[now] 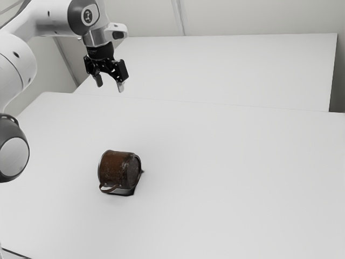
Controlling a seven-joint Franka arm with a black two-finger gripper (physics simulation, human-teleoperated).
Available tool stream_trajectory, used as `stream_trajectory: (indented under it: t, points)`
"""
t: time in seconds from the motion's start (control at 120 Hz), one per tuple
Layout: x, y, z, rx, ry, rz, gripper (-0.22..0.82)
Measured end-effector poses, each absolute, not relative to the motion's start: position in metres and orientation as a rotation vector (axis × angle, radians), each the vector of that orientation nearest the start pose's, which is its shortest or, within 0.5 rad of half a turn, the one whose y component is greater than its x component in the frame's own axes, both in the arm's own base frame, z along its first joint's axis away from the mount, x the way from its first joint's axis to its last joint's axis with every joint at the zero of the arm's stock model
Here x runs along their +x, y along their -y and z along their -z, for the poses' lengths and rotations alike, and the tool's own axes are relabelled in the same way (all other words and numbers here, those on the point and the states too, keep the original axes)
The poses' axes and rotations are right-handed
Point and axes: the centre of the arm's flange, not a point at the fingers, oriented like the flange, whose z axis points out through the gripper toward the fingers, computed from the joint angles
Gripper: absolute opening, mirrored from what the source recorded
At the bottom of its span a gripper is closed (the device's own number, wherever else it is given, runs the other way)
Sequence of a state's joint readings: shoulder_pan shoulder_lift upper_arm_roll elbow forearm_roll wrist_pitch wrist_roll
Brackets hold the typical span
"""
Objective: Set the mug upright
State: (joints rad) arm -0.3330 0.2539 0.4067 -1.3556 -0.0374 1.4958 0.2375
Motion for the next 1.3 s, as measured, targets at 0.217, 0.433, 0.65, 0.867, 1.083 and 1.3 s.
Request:
stream_trajectory:
  t: [0.217,0.433,0.65,0.867,1.083,1.3]
  points:
    - [0.61,-0.002,-0.577,-3.124,-0.326,-0.171,0.6]
    - [0.516,-0.05,-0.565,-3.342,-0.285,-0.153,0.6]
    - [0.46,-0.138,-0.508,-3.597,0.003,-0.102,0.6]
    - [0.449,-0.165,-0.463,-3.783,0.127,0.041,0.6]
    - [0.446,-0.174,-0.414,-3.892,0.196,0.105,0.6]
    - [0.447,-0.184,-0.372,-3.939,0.228,0.14,0.6]
